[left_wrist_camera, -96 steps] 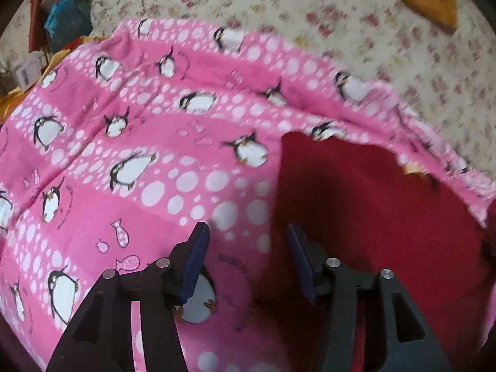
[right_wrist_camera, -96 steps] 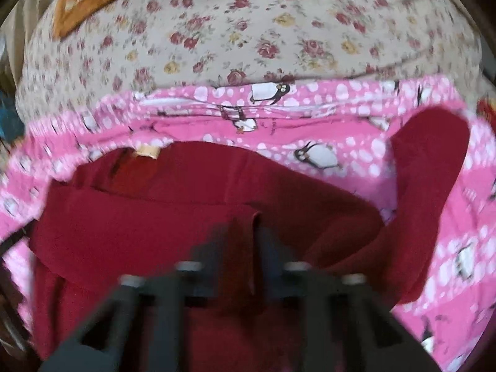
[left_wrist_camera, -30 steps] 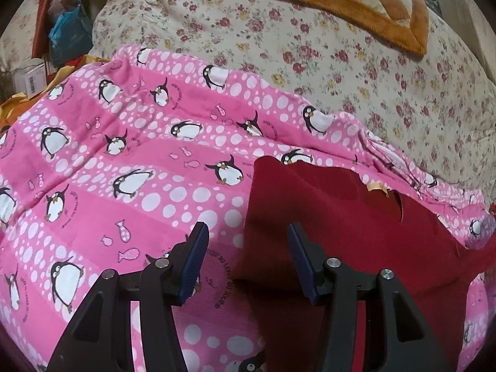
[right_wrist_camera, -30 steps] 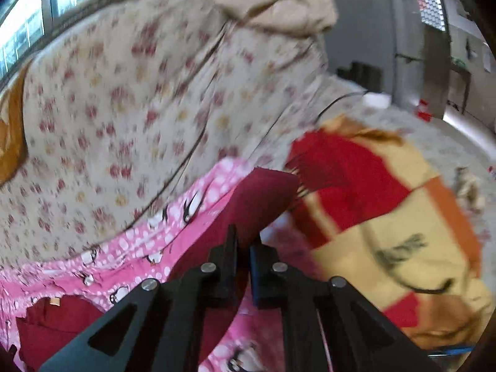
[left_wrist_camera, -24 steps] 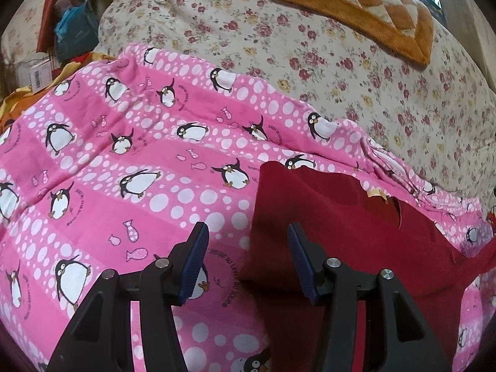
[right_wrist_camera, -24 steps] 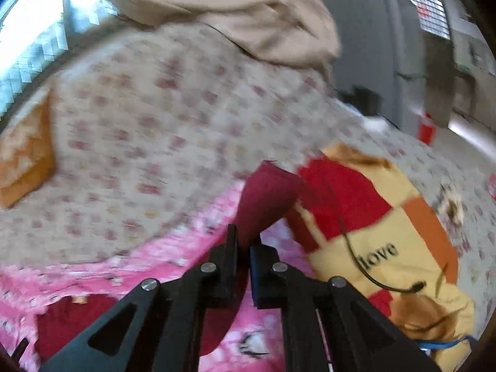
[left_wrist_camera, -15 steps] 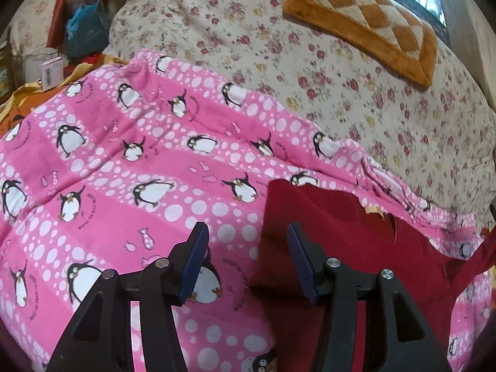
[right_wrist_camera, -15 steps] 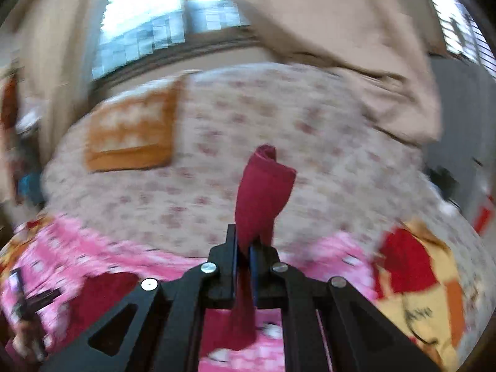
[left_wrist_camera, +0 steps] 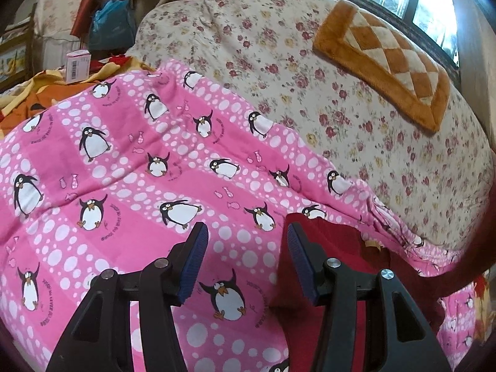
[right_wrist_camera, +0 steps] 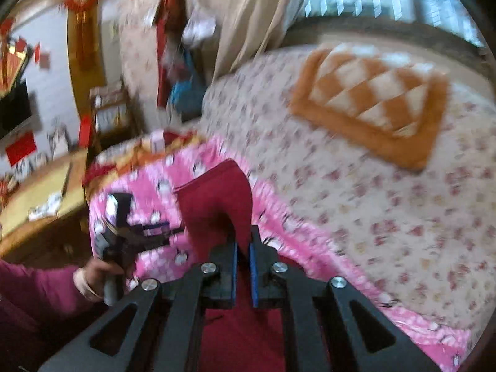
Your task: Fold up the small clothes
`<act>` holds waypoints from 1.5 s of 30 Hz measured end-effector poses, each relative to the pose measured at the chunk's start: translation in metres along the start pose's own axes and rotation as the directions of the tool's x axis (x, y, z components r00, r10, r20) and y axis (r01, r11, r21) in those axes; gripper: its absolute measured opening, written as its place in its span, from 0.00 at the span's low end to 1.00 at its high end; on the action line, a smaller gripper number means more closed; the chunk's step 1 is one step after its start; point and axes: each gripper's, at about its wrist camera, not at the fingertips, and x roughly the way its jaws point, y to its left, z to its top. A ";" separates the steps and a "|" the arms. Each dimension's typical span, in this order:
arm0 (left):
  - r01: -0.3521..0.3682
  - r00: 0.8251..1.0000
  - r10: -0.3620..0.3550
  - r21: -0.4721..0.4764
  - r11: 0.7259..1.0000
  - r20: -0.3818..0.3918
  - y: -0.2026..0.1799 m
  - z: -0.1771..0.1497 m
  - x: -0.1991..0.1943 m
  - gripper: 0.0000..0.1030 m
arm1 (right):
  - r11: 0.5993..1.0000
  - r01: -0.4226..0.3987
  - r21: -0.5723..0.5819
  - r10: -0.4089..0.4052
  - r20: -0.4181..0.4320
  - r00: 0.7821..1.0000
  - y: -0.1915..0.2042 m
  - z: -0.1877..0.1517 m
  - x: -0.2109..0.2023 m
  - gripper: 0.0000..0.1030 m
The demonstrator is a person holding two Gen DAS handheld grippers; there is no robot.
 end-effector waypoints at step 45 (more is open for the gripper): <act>0.047 0.995 -0.034 0.142 0.989 -0.088 -0.043 -0.016 0.032 0.32 | 0.882 0.267 0.388 -0.203 -0.199 0.959 -0.013 -0.167 0.069 0.46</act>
